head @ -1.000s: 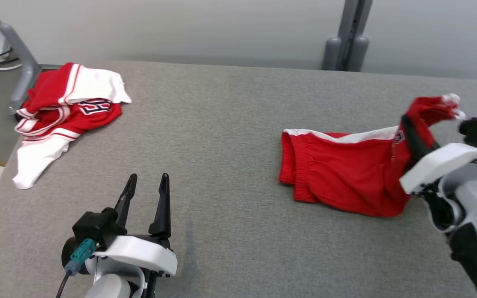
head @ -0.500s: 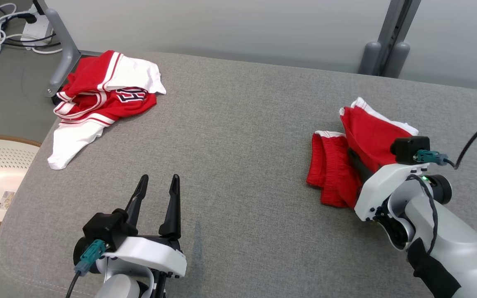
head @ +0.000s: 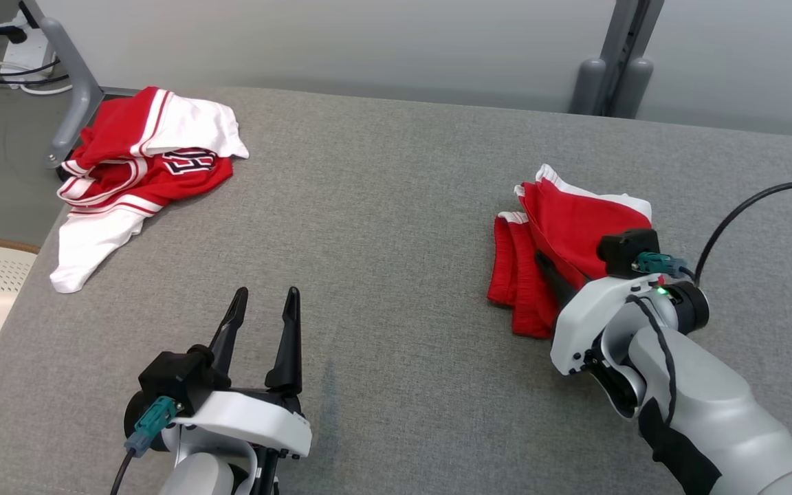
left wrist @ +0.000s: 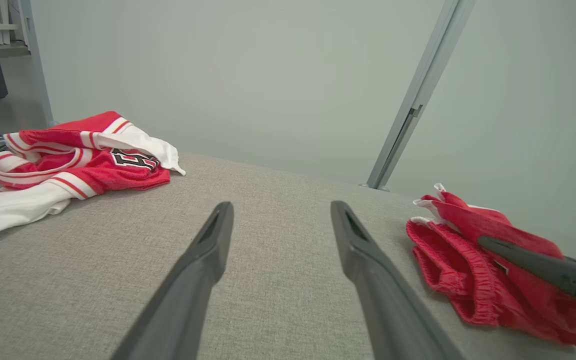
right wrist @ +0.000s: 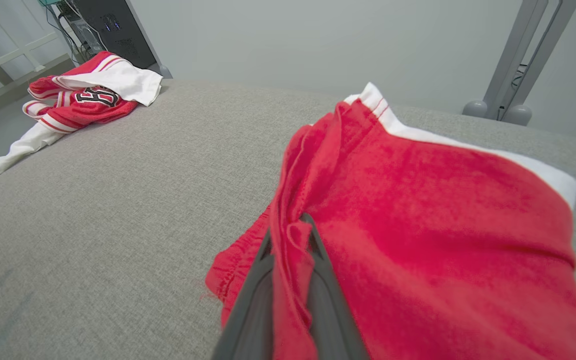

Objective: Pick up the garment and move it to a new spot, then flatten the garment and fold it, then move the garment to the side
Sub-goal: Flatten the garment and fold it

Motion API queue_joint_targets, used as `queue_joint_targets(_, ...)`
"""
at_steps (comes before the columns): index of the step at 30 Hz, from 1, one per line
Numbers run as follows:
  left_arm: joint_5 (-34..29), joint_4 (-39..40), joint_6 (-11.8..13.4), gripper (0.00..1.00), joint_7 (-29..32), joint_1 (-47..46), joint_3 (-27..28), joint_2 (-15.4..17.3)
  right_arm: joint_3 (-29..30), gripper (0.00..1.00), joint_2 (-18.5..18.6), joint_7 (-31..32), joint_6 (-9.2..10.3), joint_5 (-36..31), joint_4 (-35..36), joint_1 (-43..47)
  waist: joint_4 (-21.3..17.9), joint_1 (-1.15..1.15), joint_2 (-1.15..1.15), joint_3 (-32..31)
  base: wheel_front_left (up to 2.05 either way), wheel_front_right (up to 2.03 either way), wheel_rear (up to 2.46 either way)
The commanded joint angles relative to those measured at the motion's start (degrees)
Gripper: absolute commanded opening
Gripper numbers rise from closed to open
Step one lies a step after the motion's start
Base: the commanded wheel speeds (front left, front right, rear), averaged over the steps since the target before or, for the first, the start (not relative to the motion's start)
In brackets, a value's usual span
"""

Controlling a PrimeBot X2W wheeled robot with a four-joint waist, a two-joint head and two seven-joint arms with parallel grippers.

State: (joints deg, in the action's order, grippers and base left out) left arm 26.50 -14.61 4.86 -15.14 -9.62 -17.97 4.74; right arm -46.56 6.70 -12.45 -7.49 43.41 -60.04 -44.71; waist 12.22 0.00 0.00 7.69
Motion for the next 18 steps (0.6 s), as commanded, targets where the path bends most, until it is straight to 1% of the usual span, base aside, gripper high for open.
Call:
queue_joint_targets(1,-0.48,-0.13,-0.30,1.00,0.00,-0.57,0.37,0.04,-0.25,0.00,-0.38,-0.89,0.00,-0.77,-0.55,-0.81,-0.31,0.00,0.00,0.17,0.00,0.00,0.00)
queue_joint_targets(2,-0.64,-0.19,-0.36,1.00,0.00,-0.67,0.49,-0.03,-0.45,0.05,-0.62,-1.19,0.00,-1.38,-0.95,-1.10,-0.45,0.00,0.00,0.25,0.00,0.00,0.00)
queue_joint_targets(4,-0.96,-0.29,-0.62,1.00,0.00,-0.84,0.76,-0.21,-0.95,0.36,-0.98,-1.84,0.00,-2.75,-1.59,-1.55,-0.67,0.00,0.00,0.41,0.00,0.00,0.00)
queue_joint_targets(5,-1.07,-0.33,-0.76,1.00,0.00,-0.90,0.87,-0.29,-1.21,0.45,-1.21,-2.01,0.00,-3.41,-1.75,-1.77,-0.75,0.00,0.00,0.49,0.00,0.00,0.00)
queue_joint_targets(7,-1.10,-0.45,-0.80,1.00,0.00,-0.93,1.13,-0.40,-1.52,0.84,-1.71,-2.46,0.00,-4.45,-2.06,-2.02,-0.91,0.00,0.00,0.64,0.00,0.00,0.00)
queue_joint_targets(8,-1.21,-0.54,-0.88,1.00,0.00,-0.93,1.21,-0.46,-1.68,1.00,-1.88,-2.47,0.00,-5.11,-2.17,-2.14,-0.98,0.00,0.00,0.69,0.00,0.00,0.00)
queue_joint_targets(13,-1.47,-0.72,-1.19,1.00,0.00,-1.13,1.52,-0.73,-1.87,1.00,-2.39,-2.89,0.00,-7.43,-1.96,-2.33,-1.22,0.00,0.00,0.92,0.00,0.00,0.00)
queue_joint_targets(18,-1.80,-0.78,-1.29,1.00,0.00,-1.20,2.07,-0.88,1.40,1.00,-2.27,-2.84,0.00,-9.79,2.80,-0.48,-1.73,0.00,0.00,0.99,0.00,0.00,0.00)
